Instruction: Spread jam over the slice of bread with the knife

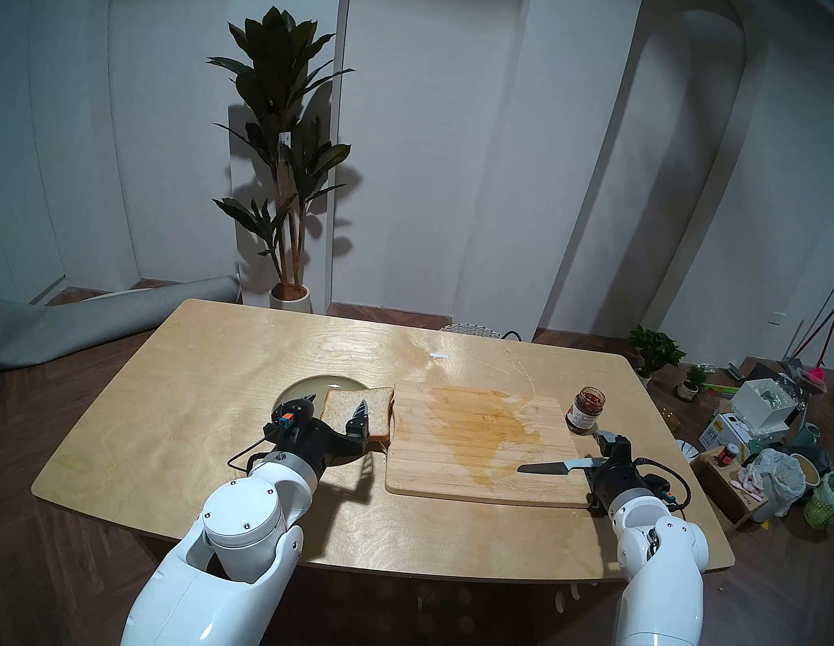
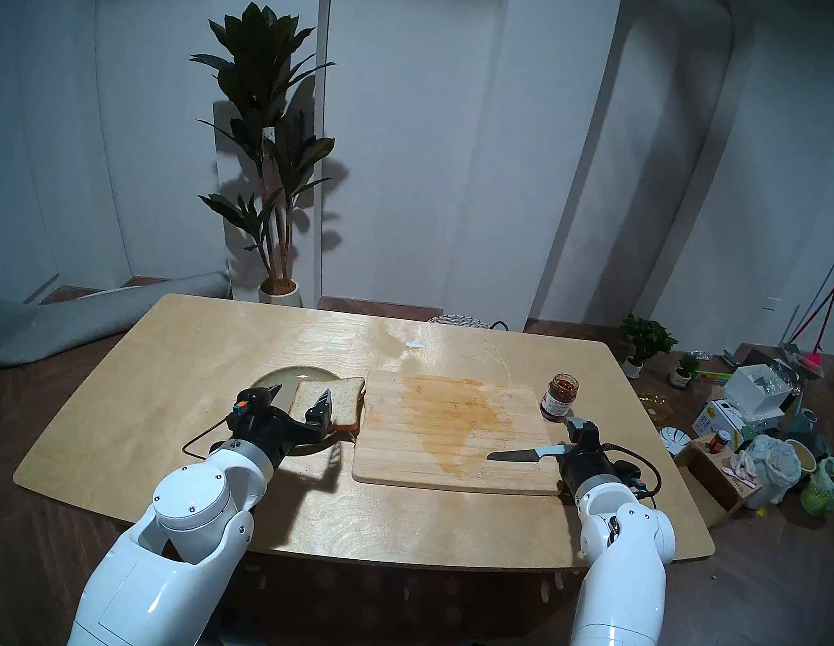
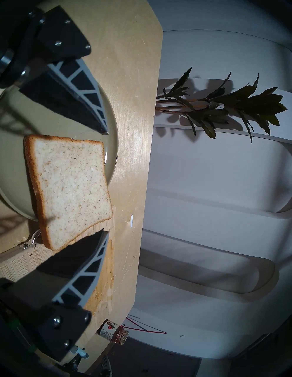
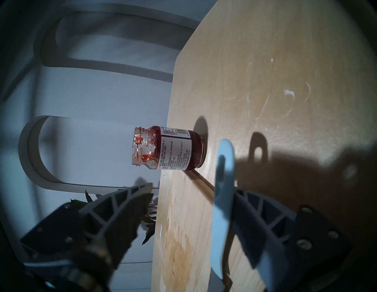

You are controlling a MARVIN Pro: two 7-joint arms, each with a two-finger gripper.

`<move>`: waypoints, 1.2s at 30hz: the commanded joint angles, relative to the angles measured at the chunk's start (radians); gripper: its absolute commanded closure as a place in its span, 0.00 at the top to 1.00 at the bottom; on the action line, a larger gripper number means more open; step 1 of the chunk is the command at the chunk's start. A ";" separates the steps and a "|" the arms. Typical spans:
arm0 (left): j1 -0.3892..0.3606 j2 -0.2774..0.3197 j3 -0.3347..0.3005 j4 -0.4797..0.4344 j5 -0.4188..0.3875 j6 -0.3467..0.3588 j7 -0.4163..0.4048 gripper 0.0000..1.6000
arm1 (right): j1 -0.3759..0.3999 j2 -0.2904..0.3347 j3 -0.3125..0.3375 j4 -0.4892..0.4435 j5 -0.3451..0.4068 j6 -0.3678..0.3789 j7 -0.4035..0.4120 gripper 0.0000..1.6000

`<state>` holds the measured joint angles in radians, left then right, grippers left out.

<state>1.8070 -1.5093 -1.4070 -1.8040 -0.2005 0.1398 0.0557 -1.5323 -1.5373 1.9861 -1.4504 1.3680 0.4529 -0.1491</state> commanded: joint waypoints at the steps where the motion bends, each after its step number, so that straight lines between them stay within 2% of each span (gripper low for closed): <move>1: -0.014 -0.002 0.004 -0.017 0.005 -0.005 0.001 1.00 | -0.023 0.001 -0.015 0.105 -0.025 -0.004 -0.004 0.18; 2: -0.014 -0.002 0.005 -0.017 0.005 -0.005 0.002 1.00 | -0.031 -0.002 -0.016 0.090 -0.027 -0.003 -0.011 0.00; 6: -0.015 -0.001 0.007 -0.017 0.007 -0.005 0.004 1.00 | -0.029 0.007 -0.020 0.104 -0.027 0.006 -0.001 0.00; 11: -0.014 -0.002 0.009 -0.018 0.011 -0.007 0.008 1.00 | -0.040 0.013 -0.024 0.075 -0.023 0.023 0.013 0.00; 18: -0.013 -0.007 0.011 -0.017 0.011 -0.014 0.015 1.00 | -0.092 0.050 -0.051 -0.048 -0.056 0.045 0.144 0.00; 28: -0.024 -0.015 0.012 -0.028 0.009 -0.020 0.020 1.00 | -0.075 0.066 -0.053 -0.178 -0.109 -0.033 0.278 0.00; 31: -0.025 -0.015 0.012 -0.029 0.008 -0.022 0.020 1.00 | -0.067 0.068 -0.053 -0.199 -0.124 -0.056 0.292 0.00; 33: -0.025 -0.015 0.012 -0.029 0.008 -0.022 0.021 1.00 | -0.045 0.088 -0.059 -0.195 -0.146 -0.080 0.310 0.00; 34: -0.025 -0.015 0.011 -0.030 0.008 -0.022 0.021 1.00 | -0.057 0.085 -0.057 -0.232 -0.160 -0.090 0.313 0.00; 36: -0.025 -0.016 0.010 -0.031 0.006 -0.023 0.022 1.00 | -0.048 0.106 -0.062 -0.244 -0.199 -0.122 0.329 0.00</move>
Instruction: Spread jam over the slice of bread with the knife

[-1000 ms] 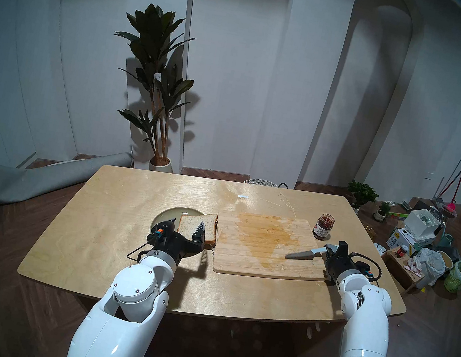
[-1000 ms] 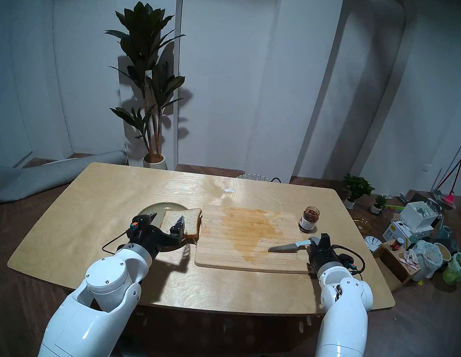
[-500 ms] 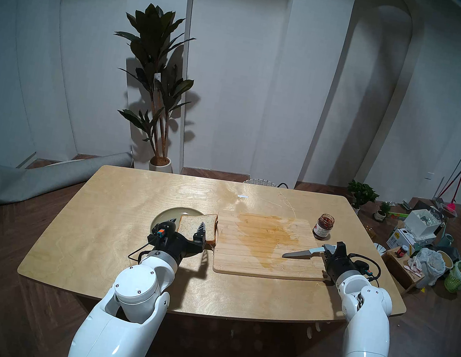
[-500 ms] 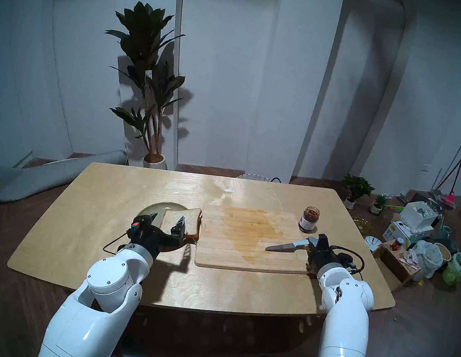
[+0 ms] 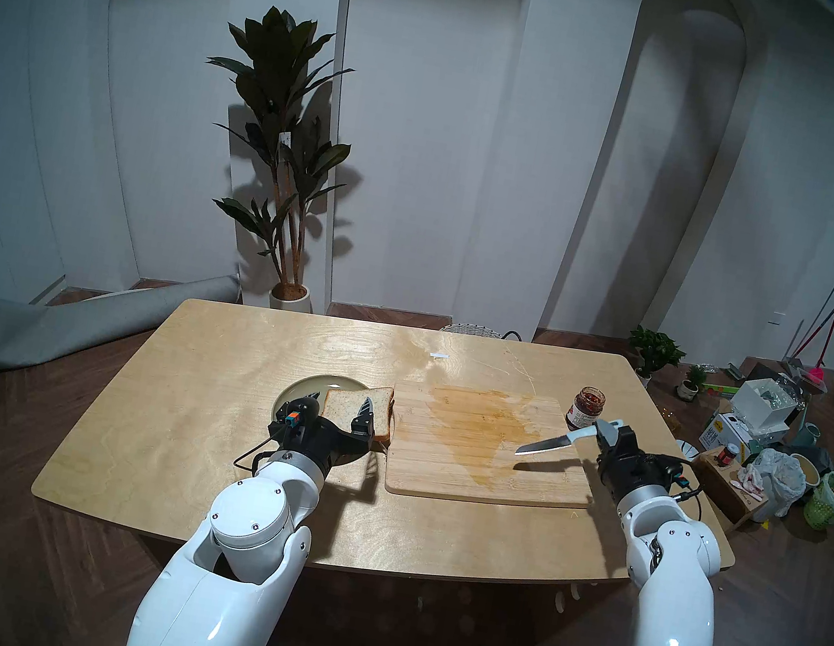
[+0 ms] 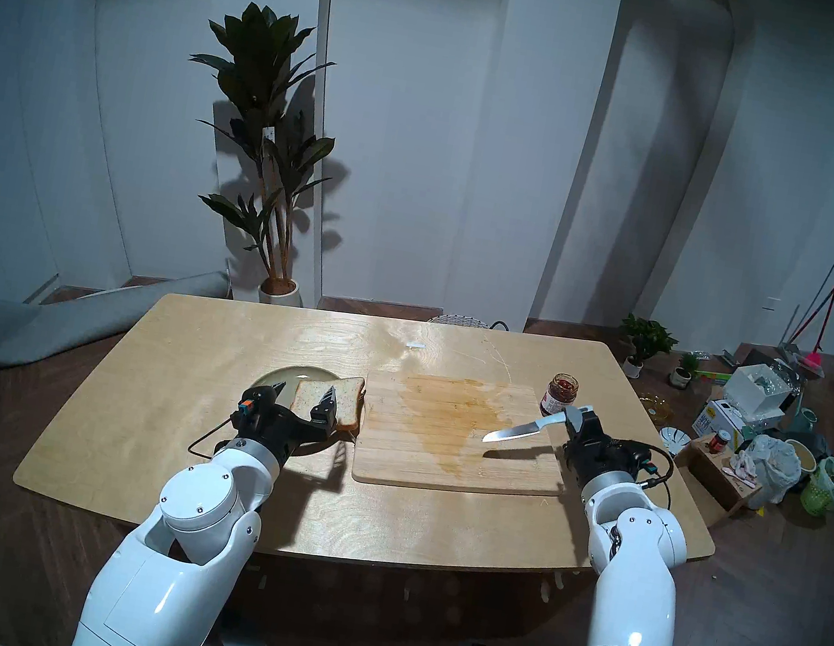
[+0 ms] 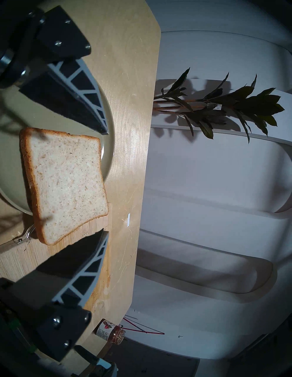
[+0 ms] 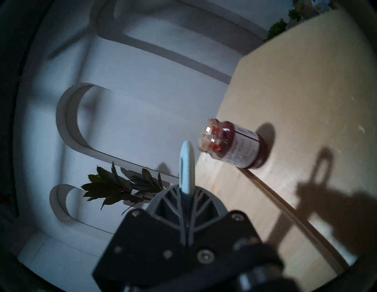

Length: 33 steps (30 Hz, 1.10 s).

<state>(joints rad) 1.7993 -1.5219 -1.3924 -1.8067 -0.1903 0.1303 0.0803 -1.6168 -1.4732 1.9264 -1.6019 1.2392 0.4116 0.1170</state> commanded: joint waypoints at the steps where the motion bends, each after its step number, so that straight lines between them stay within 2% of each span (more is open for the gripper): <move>1: -0.018 -0.005 -0.005 -0.029 -0.005 -0.014 -0.002 1.00 | 0.043 0.046 -0.003 -0.094 -0.088 -0.105 0.078 0.00; 3: -0.017 -0.005 -0.006 -0.030 -0.007 -0.016 -0.002 1.00 | 0.058 0.054 -0.002 -0.087 -0.135 -0.152 0.106 0.00; 10: -0.015 -0.008 -0.011 -0.032 -0.017 -0.017 -0.005 1.00 | 0.108 0.046 -0.008 -0.066 -0.228 -0.241 0.164 0.00; 13: -0.016 -0.006 -0.013 -0.032 -0.022 -0.017 -0.006 1.00 | 0.138 0.051 -0.032 -0.068 -0.270 -0.305 0.189 0.00; 15: -0.018 -0.005 -0.015 -0.033 -0.024 -0.016 -0.008 1.00 | 0.159 0.055 -0.047 -0.075 -0.285 -0.322 0.200 0.00; 18: -0.020 -0.004 -0.018 -0.034 -0.031 -0.016 -0.012 1.00 | 0.198 0.078 -0.089 -0.067 -0.364 -0.389 0.221 0.00; 19: -0.021 -0.004 -0.019 -0.034 -0.033 -0.017 -0.013 1.00 | 0.205 0.079 -0.096 -0.062 -0.370 -0.394 0.227 0.00; 28: -0.015 0.000 -0.035 -0.041 -0.047 -0.021 -0.021 1.00 | 0.293 0.141 -0.180 0.070 -0.584 -0.543 0.247 0.00; 33: -0.012 0.003 -0.042 -0.043 -0.053 -0.023 -0.026 1.00 | 0.329 0.142 -0.206 0.141 -0.669 -0.604 0.226 0.00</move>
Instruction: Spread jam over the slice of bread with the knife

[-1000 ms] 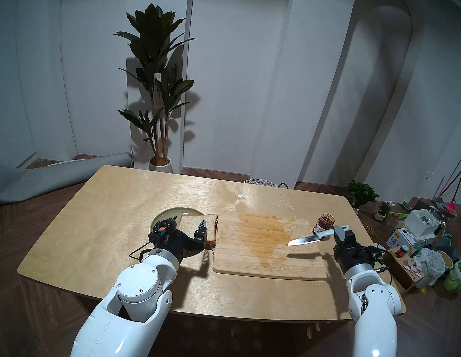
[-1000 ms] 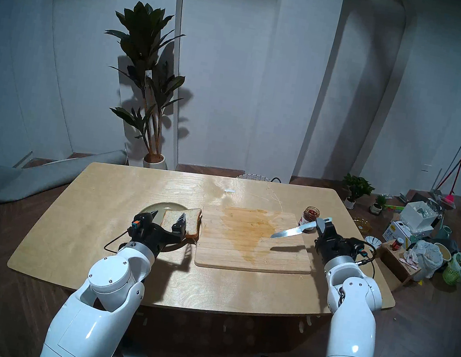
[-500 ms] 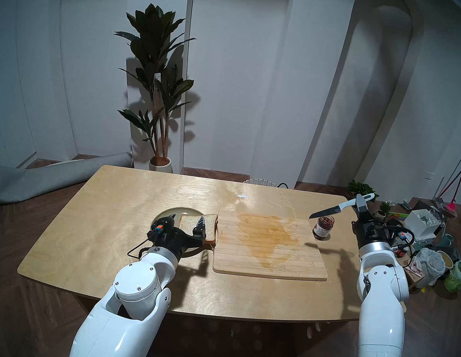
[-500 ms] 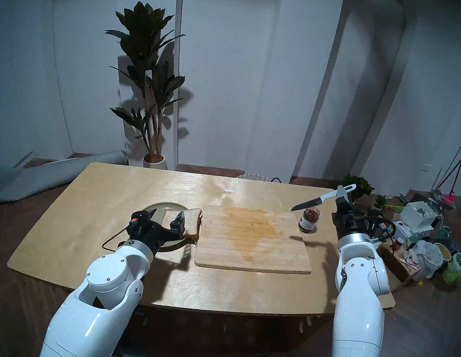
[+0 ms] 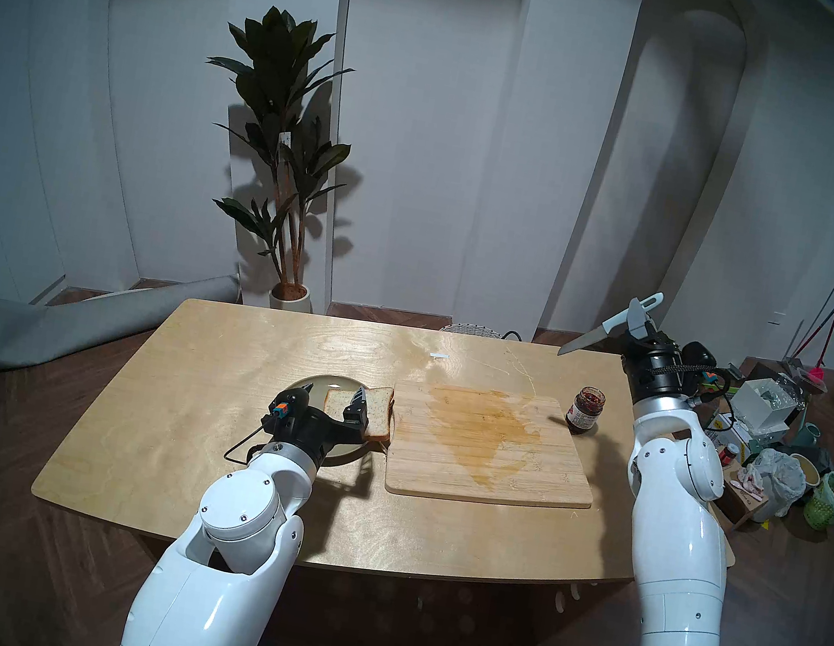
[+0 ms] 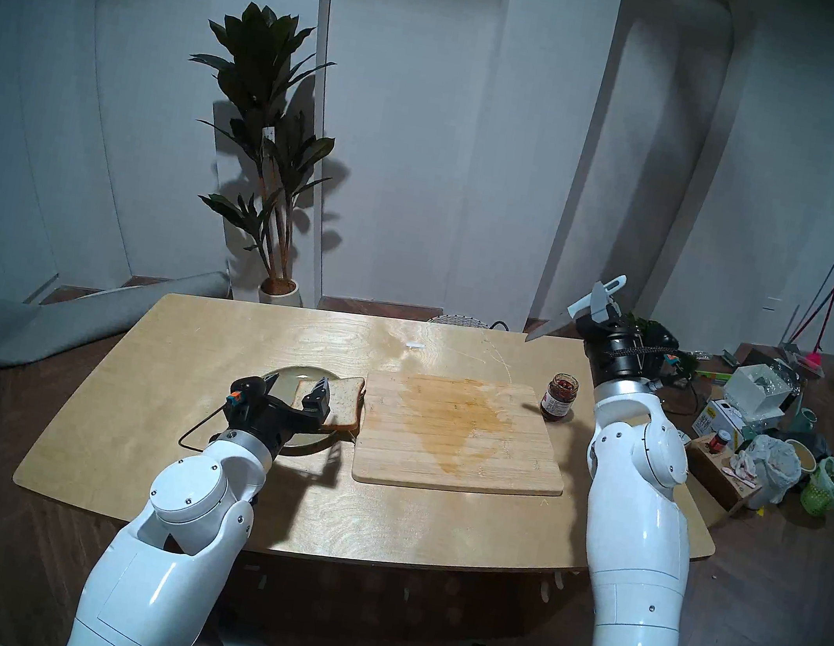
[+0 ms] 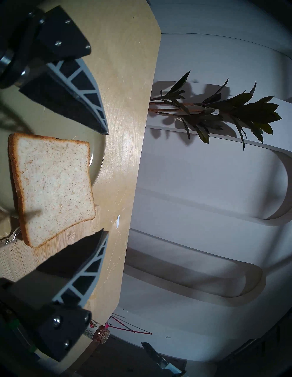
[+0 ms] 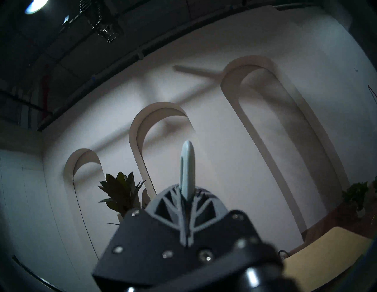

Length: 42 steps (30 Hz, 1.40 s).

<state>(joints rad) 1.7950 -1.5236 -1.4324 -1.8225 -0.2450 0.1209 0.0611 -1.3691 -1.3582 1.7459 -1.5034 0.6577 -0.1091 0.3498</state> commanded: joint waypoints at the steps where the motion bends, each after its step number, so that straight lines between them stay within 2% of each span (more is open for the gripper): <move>1: -0.007 0.005 -0.003 -0.027 0.000 -0.015 -0.007 1.00 | 0.087 0.025 -0.028 0.048 -0.104 -0.093 -0.019 0.00; 6: -0.008 0.003 -0.010 -0.025 -0.012 -0.022 -0.013 1.00 | 0.097 0.030 -0.040 0.057 -0.147 -0.109 -0.025 0.00; 12: -0.031 0.010 -0.023 -0.023 -0.013 -0.043 -0.018 1.00 | 0.071 0.046 -0.047 0.022 -0.192 -0.082 -0.059 0.00; 16: -0.037 0.062 -0.001 -0.018 0.103 -0.108 0.003 1.00 | 0.054 0.056 -0.045 0.014 -0.214 -0.062 -0.082 0.00; 17: -0.039 0.093 0.009 -0.021 0.155 -0.113 0.007 1.00 | 0.052 0.057 -0.044 0.018 -0.214 -0.061 -0.083 0.00; 20: -0.033 0.123 0.014 -0.022 0.234 -0.146 0.024 1.00 | 0.041 0.059 -0.039 0.016 -0.220 -0.050 -0.099 0.00; 25: -0.023 0.164 0.003 -0.019 0.328 -0.171 0.048 1.00 | 0.018 0.061 -0.036 -0.006 -0.234 -0.002 -0.130 0.00; 31: -0.009 0.168 -0.033 -0.023 0.333 -0.177 0.058 1.00 | -0.014 0.069 -0.038 -0.049 -0.262 0.046 -0.157 0.00; 40: 0.002 0.160 -0.044 -0.029 0.311 -0.183 0.058 1.00 | -0.005 0.085 -0.034 -0.050 -0.295 0.024 -0.162 0.00; 42: 0.002 0.157 -0.043 -0.027 0.310 -0.185 0.060 1.00 | 0.003 0.092 -0.034 -0.029 -0.298 -0.006 -0.145 0.00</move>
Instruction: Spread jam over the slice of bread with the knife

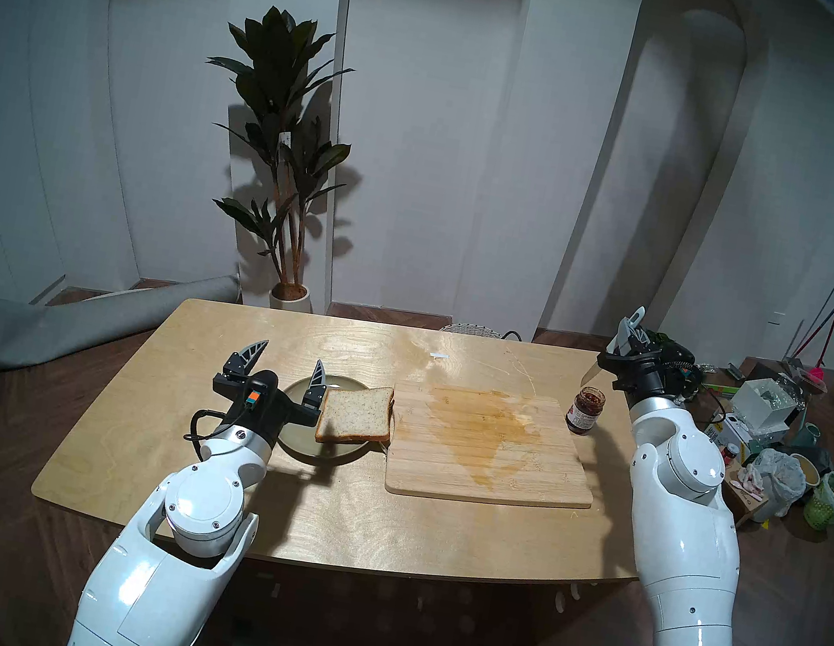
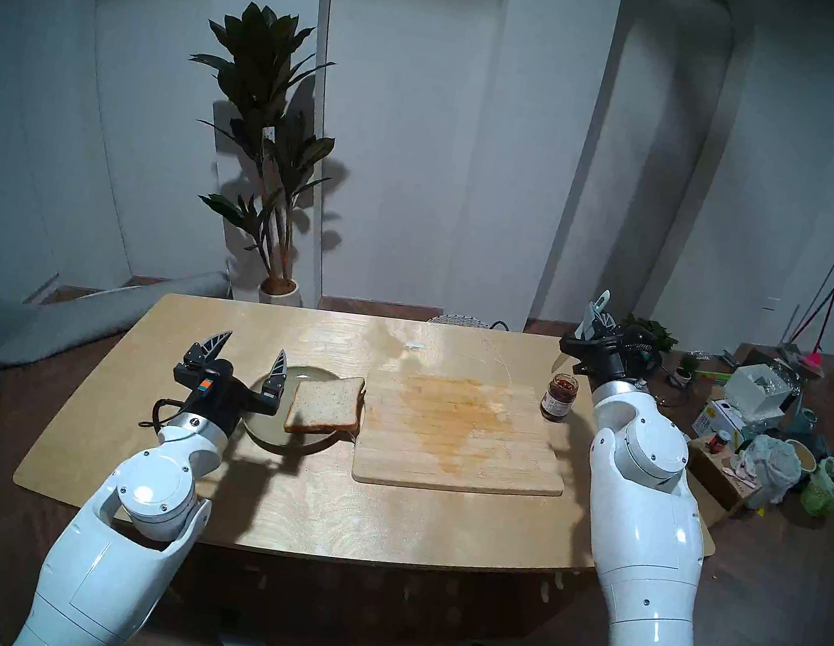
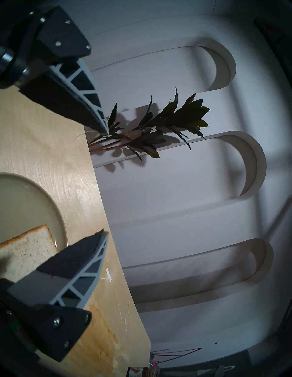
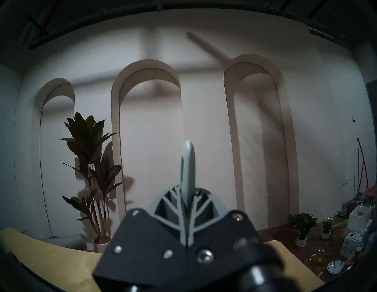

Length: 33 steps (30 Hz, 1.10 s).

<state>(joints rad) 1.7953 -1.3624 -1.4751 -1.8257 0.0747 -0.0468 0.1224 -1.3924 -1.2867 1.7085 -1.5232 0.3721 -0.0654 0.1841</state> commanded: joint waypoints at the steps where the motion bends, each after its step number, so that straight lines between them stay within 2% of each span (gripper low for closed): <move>1: 0.002 -0.007 -0.001 -0.022 -0.015 -0.019 -0.001 1.00 | 0.032 0.024 0.000 0.001 -0.023 -0.056 0.019 0.00; 8: 0.008 -0.004 0.003 -0.012 -0.024 -0.025 -0.001 1.00 | 0.063 0.038 -0.014 0.057 -0.046 -0.061 0.035 0.00; 17: 0.020 -0.007 0.003 -0.007 -0.039 -0.029 0.012 1.00 | 0.092 0.042 -0.026 0.122 -0.074 -0.107 0.042 0.00; 33: 0.017 -0.008 0.019 0.010 -0.057 -0.034 0.024 1.00 | 0.075 0.056 -0.012 0.109 -0.094 -0.081 0.047 0.00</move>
<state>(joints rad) 1.8210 -1.3718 -1.4589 -1.8034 0.0107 -0.0685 0.1462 -1.3194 -1.2383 1.6875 -1.3860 0.2788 -0.1454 0.2354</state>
